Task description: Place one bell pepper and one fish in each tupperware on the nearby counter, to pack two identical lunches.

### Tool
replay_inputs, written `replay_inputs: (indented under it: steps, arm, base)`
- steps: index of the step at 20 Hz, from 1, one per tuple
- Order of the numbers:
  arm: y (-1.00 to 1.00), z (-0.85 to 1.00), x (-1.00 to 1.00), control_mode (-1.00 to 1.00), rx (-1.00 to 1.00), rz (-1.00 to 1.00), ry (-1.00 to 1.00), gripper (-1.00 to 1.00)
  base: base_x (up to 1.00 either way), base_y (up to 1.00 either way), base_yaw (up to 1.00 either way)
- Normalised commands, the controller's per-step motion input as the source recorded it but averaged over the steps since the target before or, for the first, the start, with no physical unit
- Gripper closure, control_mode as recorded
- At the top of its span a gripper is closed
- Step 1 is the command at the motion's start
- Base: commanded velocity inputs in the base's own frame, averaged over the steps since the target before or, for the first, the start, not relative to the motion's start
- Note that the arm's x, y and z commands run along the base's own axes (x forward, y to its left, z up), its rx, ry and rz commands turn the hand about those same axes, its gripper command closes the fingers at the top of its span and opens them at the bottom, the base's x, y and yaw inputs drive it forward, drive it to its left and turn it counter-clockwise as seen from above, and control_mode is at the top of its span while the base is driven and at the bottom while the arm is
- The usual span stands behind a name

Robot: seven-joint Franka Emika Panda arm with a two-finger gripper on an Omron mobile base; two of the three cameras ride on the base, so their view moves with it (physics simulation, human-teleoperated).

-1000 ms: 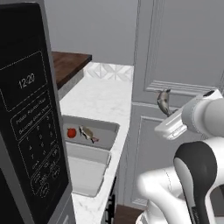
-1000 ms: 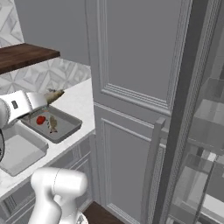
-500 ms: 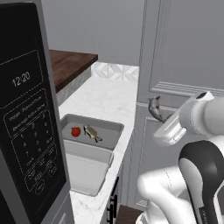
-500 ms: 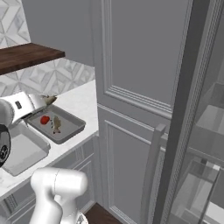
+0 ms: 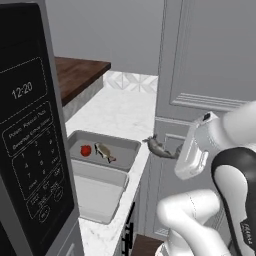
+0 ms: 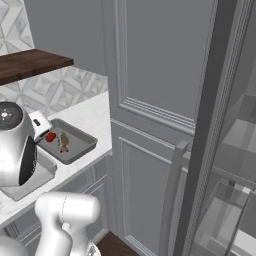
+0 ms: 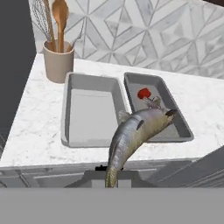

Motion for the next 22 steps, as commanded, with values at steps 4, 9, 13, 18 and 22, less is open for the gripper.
replay_inputs:
  steps: [4, 9, 13, 18, 22]
  arm:
    - [0.60, -0.51, 0.00, -1.00, -0.08, 0.30, 0.01, 1.00]
    - [0.40, -0.35, 0.06, -1.00, -0.01, 0.33, 0.00, 1.00]
    - [0.30, -0.34, 0.35, -1.00, 0.00, 0.33, 0.00, 1.00]
    - [0.42, -0.42, 0.72, -1.00, 0.00, 0.25, 0.06, 1.00]
    - [0.50, -0.47, 0.67, -1.00, -0.07, 0.08, 0.13, 1.00]
  base:
    - [0.00, 0.00, 0.00]
    - [0.00, 0.00, 0.00]
    - [0.00, 0.00, 0.00]
    - [0.00, 0.00, 0.00]
    - [0.00, 0.00, 0.00]
